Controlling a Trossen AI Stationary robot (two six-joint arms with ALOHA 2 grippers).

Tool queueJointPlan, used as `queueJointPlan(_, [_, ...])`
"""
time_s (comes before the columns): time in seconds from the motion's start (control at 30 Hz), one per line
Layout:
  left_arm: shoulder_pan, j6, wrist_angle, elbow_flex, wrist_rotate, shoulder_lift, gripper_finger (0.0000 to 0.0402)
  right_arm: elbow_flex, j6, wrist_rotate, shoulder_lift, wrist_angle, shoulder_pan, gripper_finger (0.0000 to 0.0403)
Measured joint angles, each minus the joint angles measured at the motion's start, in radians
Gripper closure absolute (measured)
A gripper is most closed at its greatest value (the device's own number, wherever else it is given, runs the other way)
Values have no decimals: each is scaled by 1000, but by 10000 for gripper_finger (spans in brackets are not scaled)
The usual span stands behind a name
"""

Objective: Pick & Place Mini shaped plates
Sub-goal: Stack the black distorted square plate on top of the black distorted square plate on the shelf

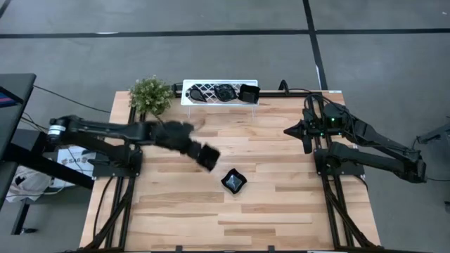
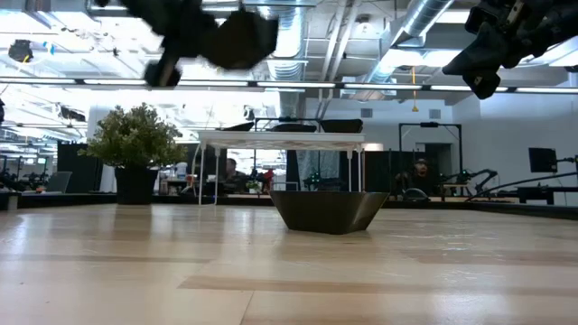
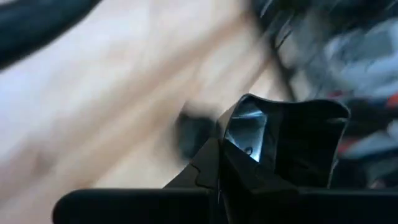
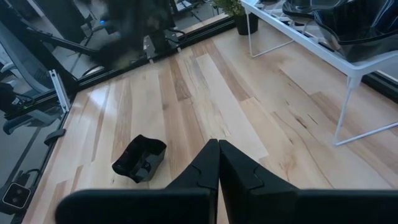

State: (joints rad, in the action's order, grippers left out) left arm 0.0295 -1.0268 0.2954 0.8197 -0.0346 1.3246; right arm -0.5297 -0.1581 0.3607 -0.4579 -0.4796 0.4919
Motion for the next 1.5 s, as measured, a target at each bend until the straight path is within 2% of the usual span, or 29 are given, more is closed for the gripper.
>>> queueJointPlan(0.13, [-62, 120, -6, 148, 130, -21, 397, 0, 0, 0, 0, 1, 0, 401])
queueJointPlan(0.23, [-129, 228, -10, 274, 167, 17, 397, 0, 2, 0, 0, 0, 0, 401])
queueJointPlan(0.37, [-227, 309, -6, 424, 163, 112, 398, 0, 10, 0, 0, 1, 0, 401])
queueJointPlan(0.5, [-305, 365, -1, 580, 106, 241, 398, 0, 10, 0, 0, -2, -1, 401])
queueJointPlan(0.63, [-350, 383, -4, 766, 57, 389, 398, 0, 10, 0, 0, -2, 0, 401])
queueJointPlan(0.87, [-411, 392, 26, 1031, 42, 583, 398, 0, 10, 0, 0, -7, 0, 401])
queueJointPlan(1.07, [-461, 366, 32, 1124, 33, 701, 398, 0, 9, 2, 0, -7, 0, 401])
queueJointPlan(1.37, [-504, 342, 36, 1130, -18, 801, 399, 0, 8, 0, 0, -4, 0, 401])
queueJointPlan(1.5, [-502, 341, 36, 1130, -20, 838, 399, 0, 9, -50, 0, 31, 0, 401])
